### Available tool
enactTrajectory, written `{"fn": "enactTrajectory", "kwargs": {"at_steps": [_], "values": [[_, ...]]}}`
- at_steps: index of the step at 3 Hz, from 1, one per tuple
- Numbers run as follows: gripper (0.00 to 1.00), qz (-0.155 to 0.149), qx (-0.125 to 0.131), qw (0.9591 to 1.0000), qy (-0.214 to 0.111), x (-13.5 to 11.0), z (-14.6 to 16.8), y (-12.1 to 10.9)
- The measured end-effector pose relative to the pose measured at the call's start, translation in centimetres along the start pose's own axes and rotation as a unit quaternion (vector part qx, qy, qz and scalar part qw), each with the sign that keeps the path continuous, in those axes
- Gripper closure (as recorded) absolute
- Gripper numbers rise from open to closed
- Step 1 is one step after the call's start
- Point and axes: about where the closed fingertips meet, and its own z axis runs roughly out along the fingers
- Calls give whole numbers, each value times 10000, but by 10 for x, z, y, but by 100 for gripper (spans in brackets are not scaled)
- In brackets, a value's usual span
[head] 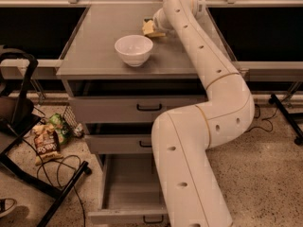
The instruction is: Place sponge into bottom drawer
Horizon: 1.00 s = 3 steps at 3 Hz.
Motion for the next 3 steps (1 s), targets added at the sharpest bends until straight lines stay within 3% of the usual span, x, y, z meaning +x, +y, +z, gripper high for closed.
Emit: {"fn": "enactTrajectory", "kwargs": {"at_steps": [1,2,3], "values": [[92,0,0,10000,0,0,0,0],[100,0,0,10000,0,0,0,0],[100,-69,11,10000,-8,-4,-3,2]]}}
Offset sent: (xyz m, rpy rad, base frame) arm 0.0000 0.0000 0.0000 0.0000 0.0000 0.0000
